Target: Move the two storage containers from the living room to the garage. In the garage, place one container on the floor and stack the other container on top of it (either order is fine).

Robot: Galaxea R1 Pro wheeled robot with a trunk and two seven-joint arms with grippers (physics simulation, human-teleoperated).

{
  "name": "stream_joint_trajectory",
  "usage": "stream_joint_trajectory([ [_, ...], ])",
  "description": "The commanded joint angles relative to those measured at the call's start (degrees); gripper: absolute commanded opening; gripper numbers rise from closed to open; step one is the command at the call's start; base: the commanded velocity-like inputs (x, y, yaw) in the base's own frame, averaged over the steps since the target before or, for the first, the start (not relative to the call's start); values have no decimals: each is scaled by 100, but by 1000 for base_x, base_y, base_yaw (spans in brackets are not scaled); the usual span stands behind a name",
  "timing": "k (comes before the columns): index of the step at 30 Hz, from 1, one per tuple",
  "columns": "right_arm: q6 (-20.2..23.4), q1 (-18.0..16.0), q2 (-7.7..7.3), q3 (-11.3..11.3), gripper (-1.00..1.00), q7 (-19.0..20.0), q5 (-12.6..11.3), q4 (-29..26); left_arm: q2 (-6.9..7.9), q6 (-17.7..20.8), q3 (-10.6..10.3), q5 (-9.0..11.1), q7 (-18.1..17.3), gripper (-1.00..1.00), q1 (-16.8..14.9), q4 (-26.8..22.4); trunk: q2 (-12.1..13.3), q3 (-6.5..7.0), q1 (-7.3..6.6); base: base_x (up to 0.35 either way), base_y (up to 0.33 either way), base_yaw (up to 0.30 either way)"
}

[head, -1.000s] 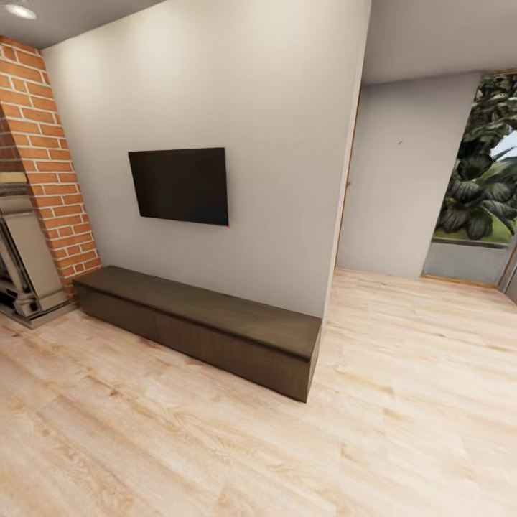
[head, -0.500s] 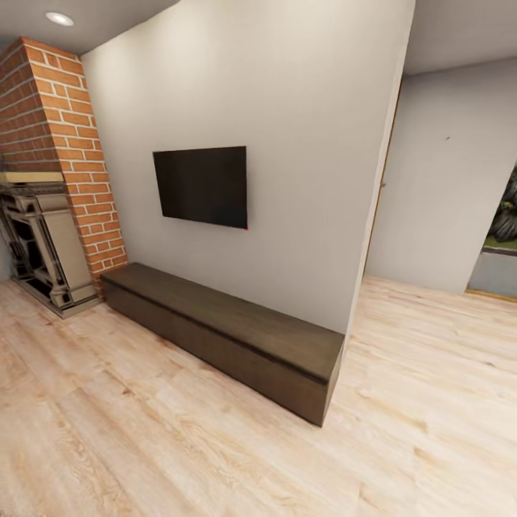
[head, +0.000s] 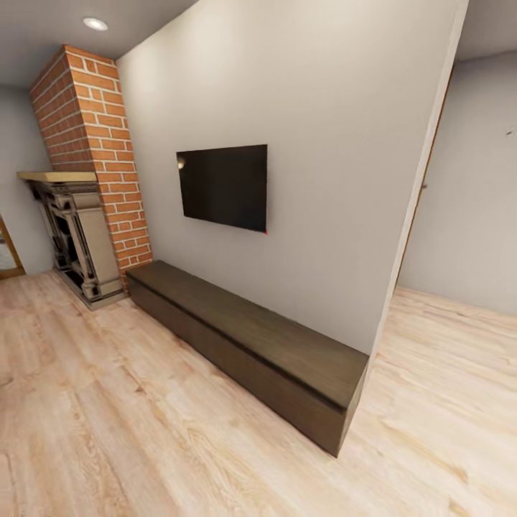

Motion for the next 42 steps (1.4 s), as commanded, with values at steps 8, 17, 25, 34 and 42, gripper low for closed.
stream_joint_trajectory([
  [8, -11, 2, 2, -42, 100, 21, 55, -6, 1, -14, 49, -5, -50, 100, -5, 6, -3, -5, 3, 314, -23, 256],
  [17, -11, 2, 2, -42, 100, 21, 57, -7, 1, -14, 49, -5, -50, 100, -5, 7, -3, -5, 3, 324, 0, 256],
  [25, -11, 2, 2, -42, 100, 21, 62, -8, -1, -14, 49, -5, -50, 100, -5, 6, -3, -5, 3, 324, 0, 256],
  [34, -11, 2, 2, -42, 100, 21, 58, -7, 0, -14, 49, -5, -50, 100, -5, 5, -3, -5, 3, 324, 0, 256],
  [42, -11, 2, 2, -42, 100, 21, 54, -7, 1, -14, 49, -5, -50, 100, -5, 5, -3, -5, 3, 324, 0, 256],
])
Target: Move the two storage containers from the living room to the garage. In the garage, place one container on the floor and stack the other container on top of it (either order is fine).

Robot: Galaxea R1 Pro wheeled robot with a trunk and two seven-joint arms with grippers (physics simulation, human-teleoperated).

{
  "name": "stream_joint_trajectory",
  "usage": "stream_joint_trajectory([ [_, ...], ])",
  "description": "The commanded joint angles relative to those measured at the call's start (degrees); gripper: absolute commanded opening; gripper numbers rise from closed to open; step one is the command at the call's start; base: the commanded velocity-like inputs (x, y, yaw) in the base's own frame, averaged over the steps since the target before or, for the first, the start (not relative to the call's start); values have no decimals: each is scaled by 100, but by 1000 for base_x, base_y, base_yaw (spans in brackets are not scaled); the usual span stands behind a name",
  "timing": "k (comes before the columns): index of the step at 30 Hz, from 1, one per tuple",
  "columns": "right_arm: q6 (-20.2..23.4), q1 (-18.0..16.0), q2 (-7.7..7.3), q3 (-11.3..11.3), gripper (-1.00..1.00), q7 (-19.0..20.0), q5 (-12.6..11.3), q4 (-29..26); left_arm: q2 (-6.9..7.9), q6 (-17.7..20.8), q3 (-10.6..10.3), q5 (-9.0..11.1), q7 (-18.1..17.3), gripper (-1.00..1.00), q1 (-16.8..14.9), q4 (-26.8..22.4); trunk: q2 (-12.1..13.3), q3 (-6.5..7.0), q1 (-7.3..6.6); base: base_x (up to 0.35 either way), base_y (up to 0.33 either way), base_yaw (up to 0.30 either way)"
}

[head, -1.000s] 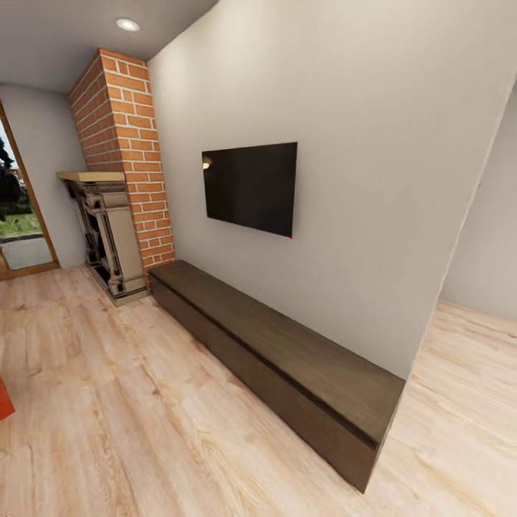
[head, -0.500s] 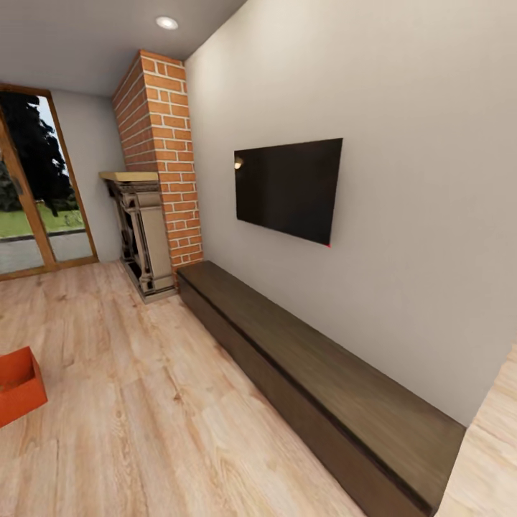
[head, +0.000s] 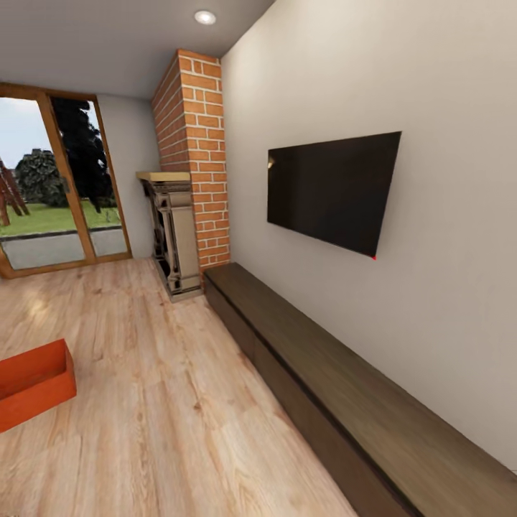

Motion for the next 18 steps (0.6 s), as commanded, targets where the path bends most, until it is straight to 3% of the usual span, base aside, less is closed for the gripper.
stream_joint_trajectory([
  [1, -11, 2, 2, -41, 100, 20, 53, -9, 0, -13, 49, -5, -50, 100, -5, 7, -3, -5, 3, 324, 0, 256],
  [18, -11, 2, 2, -41, 100, 20, 53, -6, 0, -13, 49, -5, -50, 100, -5, 7, -3, -5, 3, 324, 0, 257],
])
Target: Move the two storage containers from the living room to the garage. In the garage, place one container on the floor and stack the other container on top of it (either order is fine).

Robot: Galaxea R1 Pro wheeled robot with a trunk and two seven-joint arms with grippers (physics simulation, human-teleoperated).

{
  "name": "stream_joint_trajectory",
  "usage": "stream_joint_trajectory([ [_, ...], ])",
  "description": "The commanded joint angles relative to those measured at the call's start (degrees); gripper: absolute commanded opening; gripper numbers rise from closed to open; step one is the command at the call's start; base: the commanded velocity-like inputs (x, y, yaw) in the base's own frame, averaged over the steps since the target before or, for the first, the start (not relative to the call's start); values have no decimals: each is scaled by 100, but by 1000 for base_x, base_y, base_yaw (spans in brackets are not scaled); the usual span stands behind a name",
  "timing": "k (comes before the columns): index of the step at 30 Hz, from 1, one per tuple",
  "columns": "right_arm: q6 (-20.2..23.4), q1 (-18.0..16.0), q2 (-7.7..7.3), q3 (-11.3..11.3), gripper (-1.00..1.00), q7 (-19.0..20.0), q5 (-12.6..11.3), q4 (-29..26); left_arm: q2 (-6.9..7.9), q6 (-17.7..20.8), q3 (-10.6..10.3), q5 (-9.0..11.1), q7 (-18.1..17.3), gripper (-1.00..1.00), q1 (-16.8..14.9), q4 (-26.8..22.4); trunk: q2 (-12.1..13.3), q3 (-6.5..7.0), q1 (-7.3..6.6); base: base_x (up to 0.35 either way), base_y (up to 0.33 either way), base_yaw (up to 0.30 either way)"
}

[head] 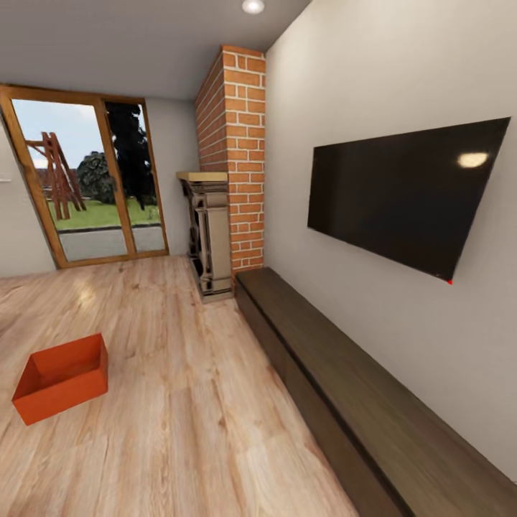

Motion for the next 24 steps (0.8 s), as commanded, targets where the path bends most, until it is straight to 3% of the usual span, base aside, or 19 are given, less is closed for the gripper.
stream_joint_trajectory([
  [1, -11, 2, 2, -41, 100, 20, 53, -7, 0, -13, 49, -5, -50, 100, -5, 7, -3, -5, 3, 324, 0, 257],
  [24, -11, 2, 2, -41, 100, 20, 55, -9, 0, -13, 49, -5, -50, 100, -5, 7, -3, -5, 3, 324, -6, 257],
])
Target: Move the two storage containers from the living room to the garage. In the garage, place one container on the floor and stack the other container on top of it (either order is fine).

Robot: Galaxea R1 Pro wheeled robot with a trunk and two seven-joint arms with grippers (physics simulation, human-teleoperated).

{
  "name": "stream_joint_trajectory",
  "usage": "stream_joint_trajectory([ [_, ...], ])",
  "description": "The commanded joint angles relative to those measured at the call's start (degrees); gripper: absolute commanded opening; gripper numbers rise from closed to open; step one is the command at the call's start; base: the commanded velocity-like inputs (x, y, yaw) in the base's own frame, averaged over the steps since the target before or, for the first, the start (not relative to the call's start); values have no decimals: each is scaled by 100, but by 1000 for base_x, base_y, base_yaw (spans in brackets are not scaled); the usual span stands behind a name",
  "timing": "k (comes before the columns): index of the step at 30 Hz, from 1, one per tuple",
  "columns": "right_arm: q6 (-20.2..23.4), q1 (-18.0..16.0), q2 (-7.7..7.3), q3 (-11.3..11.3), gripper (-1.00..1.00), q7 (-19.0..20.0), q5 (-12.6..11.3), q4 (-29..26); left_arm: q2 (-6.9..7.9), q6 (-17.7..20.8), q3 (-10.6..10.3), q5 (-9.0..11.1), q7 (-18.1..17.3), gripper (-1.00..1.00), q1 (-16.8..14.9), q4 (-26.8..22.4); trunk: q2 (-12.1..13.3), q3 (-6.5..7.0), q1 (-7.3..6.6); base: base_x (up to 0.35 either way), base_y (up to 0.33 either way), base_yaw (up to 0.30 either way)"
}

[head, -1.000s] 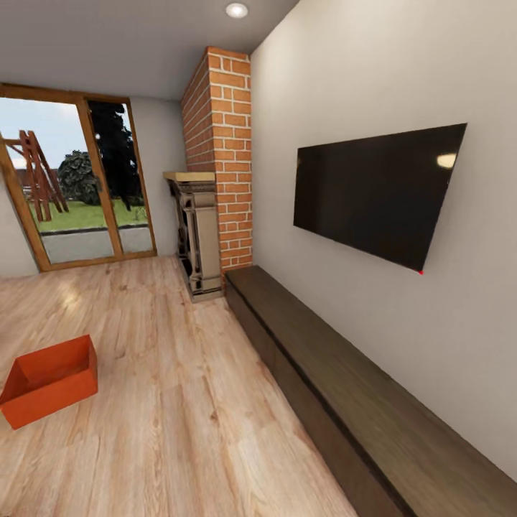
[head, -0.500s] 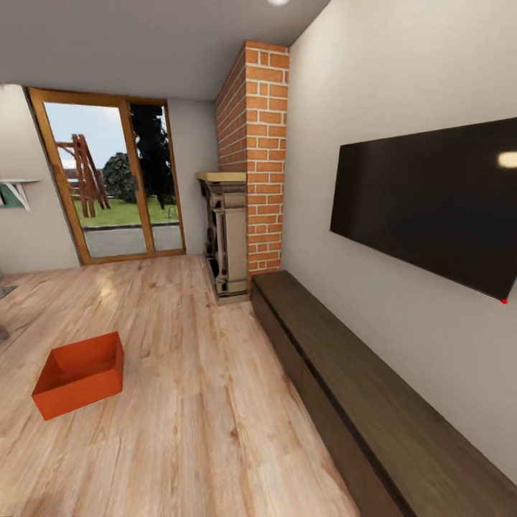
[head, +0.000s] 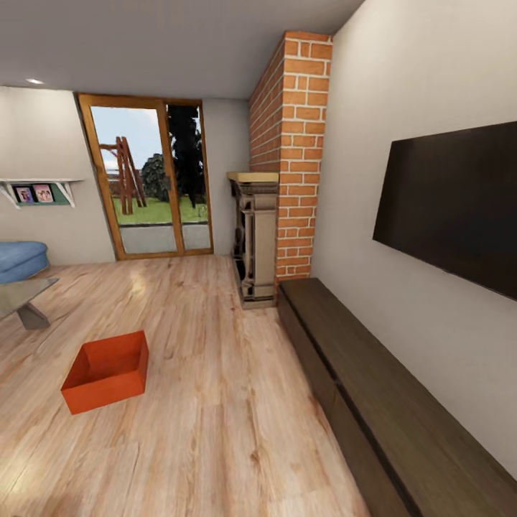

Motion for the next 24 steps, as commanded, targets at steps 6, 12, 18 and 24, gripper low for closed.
stream_joint_trajectory([
  [6, -11, 2, 2, -41, 100, 20, 53, -7, 0, -13, 49, -5, -50, 100, -5, 7, -3, -5, 3, 323, -67, 257],
  [12, -11, 2, 2, -41, 100, 20, 54, -9, 0, -13, 49, -5, -50, 100, -5, 7, -3, -5, 3, 153, -26, 257],
  [18, -11, 2, 2, -41, 100, 20, 53, -9, 0, -13, 49, -5, -50, 100, -5, 7, -3, -5, 3, 14, -2, 257],
  [24, -11, 2, 2, -41, 100, 20, 55, -8, 0, -13, 49, -5, -50, 100, -5, 7, -3, -5, 3, 1, 0, 258],
])
